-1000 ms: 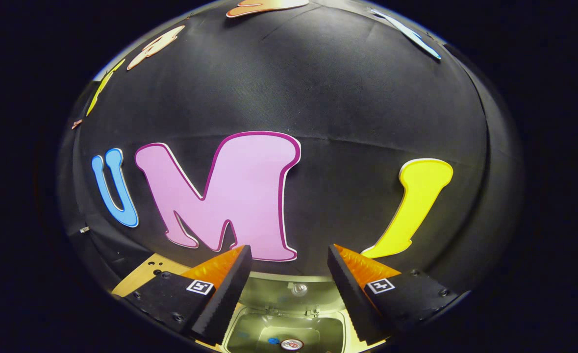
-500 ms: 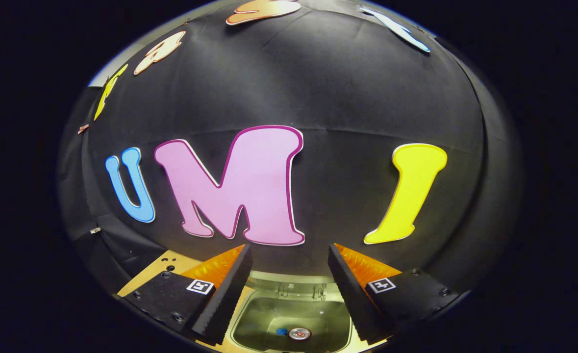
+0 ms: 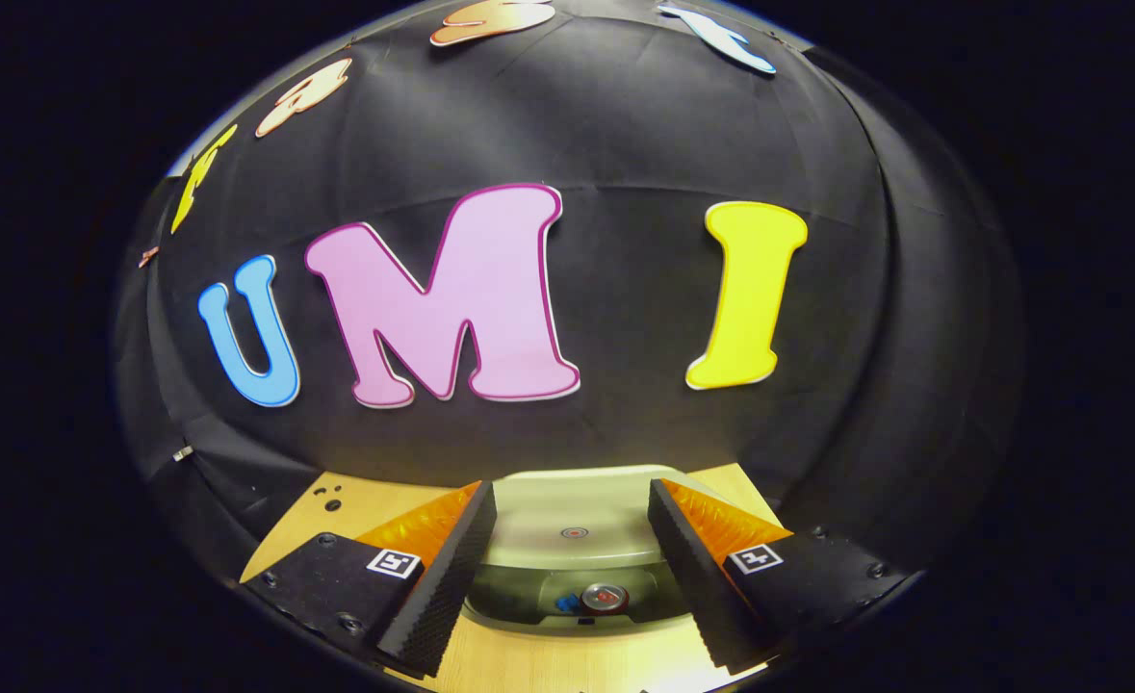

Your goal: Press the lid of the desktop garbage bin to open it, pick up the crumpled paper on the desktop and throw it into the bin, then pick up the pop can on the desktop and drop it into the bin, and finally close the garbage bin lid.

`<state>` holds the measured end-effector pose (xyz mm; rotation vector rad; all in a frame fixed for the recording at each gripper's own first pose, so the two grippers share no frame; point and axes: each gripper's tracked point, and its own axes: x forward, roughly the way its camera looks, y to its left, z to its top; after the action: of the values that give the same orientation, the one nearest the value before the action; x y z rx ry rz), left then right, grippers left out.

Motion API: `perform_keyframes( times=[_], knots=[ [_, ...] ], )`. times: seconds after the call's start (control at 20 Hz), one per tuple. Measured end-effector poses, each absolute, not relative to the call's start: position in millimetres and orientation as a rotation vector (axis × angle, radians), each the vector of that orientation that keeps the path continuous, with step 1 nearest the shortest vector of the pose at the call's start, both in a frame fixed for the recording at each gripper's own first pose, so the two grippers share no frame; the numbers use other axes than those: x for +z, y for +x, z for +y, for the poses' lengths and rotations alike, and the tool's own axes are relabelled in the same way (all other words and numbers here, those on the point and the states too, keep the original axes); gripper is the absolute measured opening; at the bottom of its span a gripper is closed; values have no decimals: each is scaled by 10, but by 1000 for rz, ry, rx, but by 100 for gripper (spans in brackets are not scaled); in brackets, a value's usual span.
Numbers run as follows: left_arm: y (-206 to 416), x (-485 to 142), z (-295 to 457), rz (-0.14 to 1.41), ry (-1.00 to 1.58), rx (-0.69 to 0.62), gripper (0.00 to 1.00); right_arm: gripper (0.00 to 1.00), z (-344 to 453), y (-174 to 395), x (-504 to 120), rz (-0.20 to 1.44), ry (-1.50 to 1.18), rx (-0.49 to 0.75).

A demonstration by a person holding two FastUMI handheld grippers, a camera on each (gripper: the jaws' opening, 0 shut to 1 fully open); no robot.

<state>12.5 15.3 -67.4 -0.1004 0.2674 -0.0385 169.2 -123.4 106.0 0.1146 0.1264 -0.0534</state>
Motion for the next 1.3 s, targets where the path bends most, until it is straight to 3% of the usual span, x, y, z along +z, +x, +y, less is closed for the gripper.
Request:
perform_keyframes(
  times=[0.6, 1.3],
  knots=[
    [-11, -857, 326, 287, -110, -63, 96, 100, -1126, 1561, 273, 231, 62, -109],
    [-164, -934, 287, 293, -142, -67, 96, 100, -1134, 1541, 235, 196, 42, -124]
  ],
)
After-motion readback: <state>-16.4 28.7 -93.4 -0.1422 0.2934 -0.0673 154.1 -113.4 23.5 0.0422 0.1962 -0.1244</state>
